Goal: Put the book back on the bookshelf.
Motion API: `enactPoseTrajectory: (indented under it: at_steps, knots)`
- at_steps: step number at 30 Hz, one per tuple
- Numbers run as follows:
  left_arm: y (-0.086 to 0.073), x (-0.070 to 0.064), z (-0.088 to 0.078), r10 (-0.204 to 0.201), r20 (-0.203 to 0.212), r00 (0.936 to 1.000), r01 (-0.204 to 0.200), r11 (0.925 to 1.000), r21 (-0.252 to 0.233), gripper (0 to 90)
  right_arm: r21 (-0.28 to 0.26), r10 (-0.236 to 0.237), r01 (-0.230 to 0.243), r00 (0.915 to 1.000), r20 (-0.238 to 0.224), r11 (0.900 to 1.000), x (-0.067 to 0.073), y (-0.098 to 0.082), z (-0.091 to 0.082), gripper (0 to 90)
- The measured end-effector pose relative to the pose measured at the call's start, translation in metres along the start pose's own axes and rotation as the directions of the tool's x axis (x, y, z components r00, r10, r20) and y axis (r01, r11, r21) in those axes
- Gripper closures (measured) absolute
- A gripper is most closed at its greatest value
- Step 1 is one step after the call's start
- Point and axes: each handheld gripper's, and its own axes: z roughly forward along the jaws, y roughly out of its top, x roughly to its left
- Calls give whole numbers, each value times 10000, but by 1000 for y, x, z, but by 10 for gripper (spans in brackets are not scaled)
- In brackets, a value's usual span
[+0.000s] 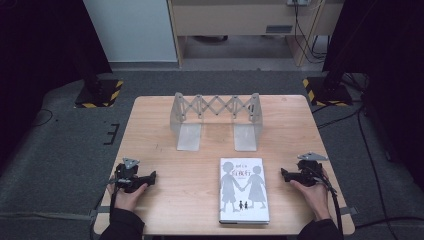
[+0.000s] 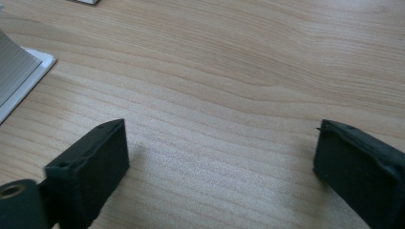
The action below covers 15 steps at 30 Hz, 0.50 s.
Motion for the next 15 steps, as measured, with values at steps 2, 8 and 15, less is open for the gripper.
enactPoseTrajectory:
  at_steps: [2, 8, 15]
  knots:
    - [1, 1, -3, -144, 63, 9999, 145, 9998, -155, 73, -223, 260, -263, 9996, -95, 9994, 0, 1, -3, 94]
    - [3, -3, -13, -351, 473, 9983, 380, 9973, -630, 93, -925, 741, -782, 9961, -471, 9926, -2, 4, -16, 143]
    - [7, -19, -24, 160, 687, 9975, -65, 9908, -1355, 162, -1169, 596, -672, 9960, -671, 9909, 4, 7, -25, 171]
